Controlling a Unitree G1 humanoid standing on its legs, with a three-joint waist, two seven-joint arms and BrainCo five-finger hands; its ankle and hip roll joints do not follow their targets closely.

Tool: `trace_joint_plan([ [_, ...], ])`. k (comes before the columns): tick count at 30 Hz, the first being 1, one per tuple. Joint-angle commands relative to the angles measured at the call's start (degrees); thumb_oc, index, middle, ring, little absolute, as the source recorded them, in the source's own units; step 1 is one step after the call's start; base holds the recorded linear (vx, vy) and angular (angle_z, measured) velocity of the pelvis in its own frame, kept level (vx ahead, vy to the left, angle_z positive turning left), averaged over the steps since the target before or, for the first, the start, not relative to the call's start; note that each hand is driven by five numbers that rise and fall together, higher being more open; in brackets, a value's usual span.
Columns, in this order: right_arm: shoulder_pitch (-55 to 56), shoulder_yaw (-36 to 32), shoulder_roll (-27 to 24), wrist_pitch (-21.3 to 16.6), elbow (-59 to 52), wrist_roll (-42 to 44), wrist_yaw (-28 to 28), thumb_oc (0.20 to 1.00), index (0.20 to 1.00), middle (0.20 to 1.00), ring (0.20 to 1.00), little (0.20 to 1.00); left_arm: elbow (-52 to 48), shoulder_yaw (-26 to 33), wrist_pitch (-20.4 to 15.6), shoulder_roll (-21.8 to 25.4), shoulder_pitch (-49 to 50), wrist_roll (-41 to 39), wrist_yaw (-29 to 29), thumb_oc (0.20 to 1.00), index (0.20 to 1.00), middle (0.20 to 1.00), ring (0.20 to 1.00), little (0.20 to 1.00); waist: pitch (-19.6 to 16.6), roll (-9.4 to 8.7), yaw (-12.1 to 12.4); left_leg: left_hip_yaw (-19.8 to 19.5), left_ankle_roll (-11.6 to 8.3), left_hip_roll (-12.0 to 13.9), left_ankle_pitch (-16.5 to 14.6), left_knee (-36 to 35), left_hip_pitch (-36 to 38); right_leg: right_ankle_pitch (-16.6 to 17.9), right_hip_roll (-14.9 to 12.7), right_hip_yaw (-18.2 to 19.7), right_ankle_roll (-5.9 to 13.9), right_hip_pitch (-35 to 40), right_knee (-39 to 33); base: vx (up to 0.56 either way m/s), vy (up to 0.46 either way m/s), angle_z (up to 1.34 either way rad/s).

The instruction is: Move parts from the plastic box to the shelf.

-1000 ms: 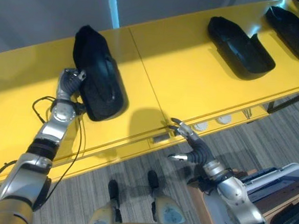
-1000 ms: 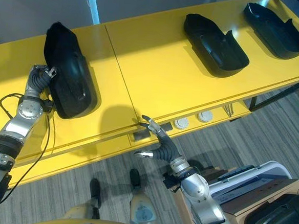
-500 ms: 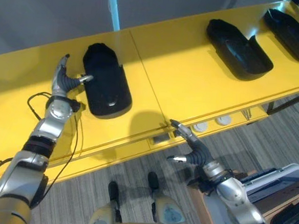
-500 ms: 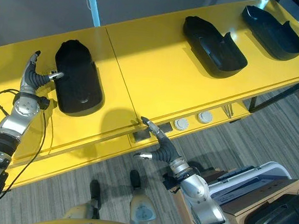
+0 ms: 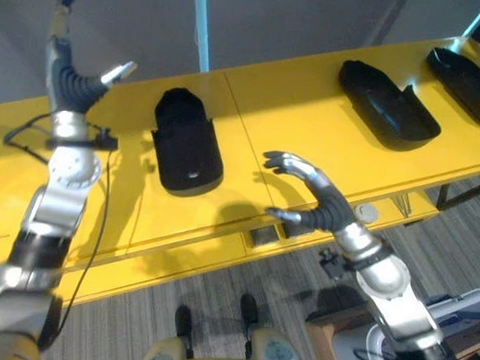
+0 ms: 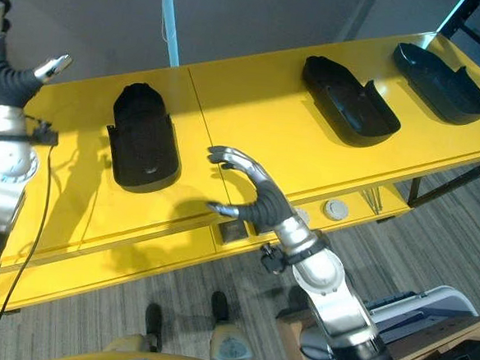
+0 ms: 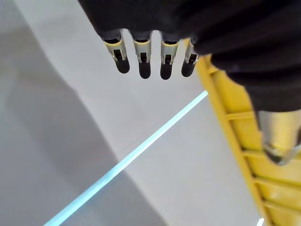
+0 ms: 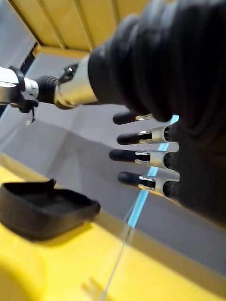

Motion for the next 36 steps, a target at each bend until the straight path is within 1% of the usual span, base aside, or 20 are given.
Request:
trace_joint_plan([
  [1, -2.3, 2.7, 2.3, -2.3, 2.1, -0.6, 0.2, 0.200, 0.200, 0.200, 0.200, 0.200, 2.8, -0.3, -6.4, 0.2, 3.6, -3.6, -2.7, 1.000, 1.000, 1.000, 1.000, 1.000, -5.6, -2.63, 3.3, -1.0, 0.85, -0.6, -6.1, 0.0, 2.5, -4.7, -1.5, -0.9, 2.31, 2.9, -0.3, 0.04, 0.011, 0.16],
  [2, -2.6, 3.3, 2.4, -2.4, 2.6, -0.7, 0.1, 0.200, 0.200, 0.200, 0.200, 0.200, 2.2, 0.3, -6.2, 0.2, 4.4, -3.7, -2.9, 1.000, 1.000, 1.000, 1.000, 1.000, -5.7, -2.61, 3.0, -0.9, 0.86, -0.6, -6.1, 0.0, 2.6, -4.7, -1.5, -0.8, 2.31, 3.0, -0.3, 0.05, 0.009, 0.09],
  [3, -4.8, 5.4, 3.3, -1.9, 5.6, -0.4, 0.1, 0.200, 0.200, 0.200, 0.200, 0.200, -0.8, 0.5, -7.2, -1.2, 8.8, -5.0, -4.5, 1.000, 1.000, 1.000, 1.000, 1.000, -5.7, -2.88, 4.1, -1.5, 0.96, -0.7, -6.2, 0.0, 2.6, -4.9, -1.6, -1.2, 2.17, 3.3, -0.3, 0.04, 0.005, 0.11],
  [5, -6.6, 7.4, 4.7, -1.3, 8.8, 1.4, 0.2, 0.200, 0.200, 0.200, 0.200, 0.200, -2.8, 0.9, -7.9, -2.6, 13.5, -6.3, -5.7, 1.000, 1.000, 1.000, 1.000, 1.000, -5.6, -3.10, 5.2, -2.3, 1.02, -0.8, -6.1, 0.0, 2.4, -5.0, -1.7, -1.9, 1.99, 3.5, -0.3, 0.04, 0.009, 0.26],
  [6, -7.5, 8.5, 5.6, -1.0, 10.6, 2.8, 0.4, 0.200, 0.200, 0.200, 0.200, 0.200, -3.9, 1.1, -8.2, -3.2, 17.0, -6.4, -6.4, 1.000, 1.000, 1.000, 1.000, 1.000, -5.1, -3.29, 6.4, -3.0, 1.02, -0.9, -5.9, 0.0, 2.0, -5.2, -1.9, -2.7, 1.84, 3.6, -0.3, 0.01, 0.010, 0.33],
  [7, -7.6, 8.6, 5.6, -1.1, 10.8, 2.9, 0.4, 0.200, 0.200, 0.200, 0.200, 0.200, -4.1, 1.2, -8.1, -3.2, 17.2, -6.4, -6.4, 1.000, 1.000, 1.000, 1.000, 1.000, -5.2, -3.30, 6.2, -3.1, 1.02, -0.9, -5.9, 0.0, 2.0, -5.2, -1.9, -2.7, 1.84, 3.6, -0.3, 0.00, -0.004, 0.43],
  [8, -8.2, 9.6, 6.4, -0.7, 12.4, 3.6, 0.2, 0.200, 0.200, 0.200, 0.200, 0.200, -5.1, 1.5, -8.6, -3.9, 20.1, -8.3, -7.0, 1.000, 1.000, 1.000, 1.000, 1.000, -4.8, -3.43, 7.4, -3.9, 1.02, -1.1, -5.8, 0.0, 1.5, -5.4, -1.9, -3.6, 1.73, 3.6, -0.3, 0.00, -0.010, 0.31],
  [9, -8.3, 9.7, 6.4, -0.8, 12.6, 3.6, 0.2, 0.200, 0.200, 0.200, 0.200, 0.200, -5.2, 1.6, -8.6, -3.9, 20.3, -8.4, -7.1, 1.000, 1.000, 1.000, 1.000, 1.000, -4.8, -3.44, 7.3, -4.0, 1.02, -1.1, -5.8, 0.0, 1.5, -5.4, -1.9, -3.7, 1.73, 3.6, -0.3, 0.00, -0.007, 0.32],
  [10, -8.9, 10.4, 6.8, -0.5, 13.7, 4.1, 0.3, 0.200, 0.200, 0.200, 0.200, 0.200, -5.3, 1.6, -8.8, -4.4, 22.3, -9.6, -7.8, 1.000, 1.000, 1.000, 1.000, 1.000, -4.3, -3.57, 8.2, -4.7, 0.98, -1.2, -5.6, 0.0, 1.0, -5.6, -2.0, -4.4, 1.69, 3.6, -0.3, 0.00, 0.003, 0.26],
  [11, -8.9, 10.5, 6.8, -0.5, 13.8, 4.1, 0.3, 0.200, 0.200, 0.200, 0.200, 0.200, -5.4, 1.6, -8.8, -4.4, 22.5, -9.6, -7.9, 1.000, 1.000, 1.000, 1.000, 1.000, -4.3, -3.58, 8.1, -4.8, 0.98, -1.2, -5.6, 0.0, 1.0, -5.6, -2.0, -4.4, 1.69, 3.6, -0.3, -0.02, 0.003, 0.28],
  [12, -9.2, 11.0, 6.9, -0.3, 14.6, 4.7, 0.5, 0.200, 0.200, 0.200, 0.200, 0.200, -4.8, 1.5, -8.9, -4.4, 23.7, -10.9, -8.3, 1.000, 1.000, 1.000, 1.000, 1.000, -3.8, -3.65, 8.9, -5.4, 0.93, -1.3, -5.4, 0.0, 0.5, -5.6, -2.1, -5.0, 1.73, 3.4, -0.3, -0.02, -0.001, 0.28],
  [13, -9.2, 11.0, 6.9, -0.3, 14.7, 4.7, 0.5, 0.200, 0.200, 0.200, 0.200, 0.200, -4.8, 1.6, -8.9, -4.4, 23.7, -11.0, -8.4, 1.000, 1.000, 1.000, 1.000, 1.000, -3.9, -3.66, 8.8, -5.5, 0.93, -1.3, -5.3, 0.0, 0.4, -5.6, -2.1, -5.1, 1.73, 3.4, -0.3, -0.03, 0.000, 0.24],
  [18, -8.0, 11.9, 7.0, 0.1, 14.8, 6.7, 2.2, 0.200, 0.200, 0.200, 0.200, 0.200, -2.6, 1.4, -8.4, -4.1, 23.7, -11.5, -8.8, 1.000, 1.000, 1.000, 1.000, 1.000, -3.0, -3.74, 9.8, -6.4, 0.75, -1.3, -4.9, 0.0, -0.6, -5.7, -2.3, -6.4, 1.78, 3.1, -0.3, -0.01, 0.002, 0.09],
  [24, -5.7, 13.6, 7.1, 0.7, 15.7, 7.5, 4.2, 0.200, 0.200, 0.200, 0.200, 0.200, -2.9, 0.9, -8.1, -4.2, 23.1, -11.9, -9.7, 1.000, 1.000, 1.000, 1.000, 1.000, -2.7, -3.65, 9.2, -6.8, 0.81, -1.4, -5.0, 0.0, -0.7, -5.8, -2.4, -6.6, 1.81, 3.0, -0.3, 0.00, 0.013, 0.07],
  [31, -7.7, 15.6, 9.2, 1.5, 22.7, 4.9, 2.4, 0.200, 0.200, 0.200, 0.200, 0.200, -4.4, -0.2, -8.1, -4.3, 22.9, -11.8, -10.5, 1.000, 1.000, 1.000, 1.000, 1.000, -2.3, -3.22, 9.5, -6.6, 0.98, -1.5, -5.1, 0.0, -0.6, -5.7, -2.5, -6.6, 1.80, 2.9, -0.3, 0.00, 0.003, 0.00],
  [36, -11.1, 15.6, 9.3, 1.8, 25.0, 2.9, 0.8, 0.200, 0.200, 0.200, 0.200, 0.200, -4.4, -1.5, -7.7, -3.9, 22.4, -12.6, -11.4, 1.000, 1.000, 1.000, 1.000, 1.000, -2.0, -2.93, 10.2, -7.1, 0.98, -1.5, -5.0, 0.0, -1.0, -5.9, -2.6, -7.0, 1.80, 2.7, -0.3, 0.00, 0.000, 0.00],
])
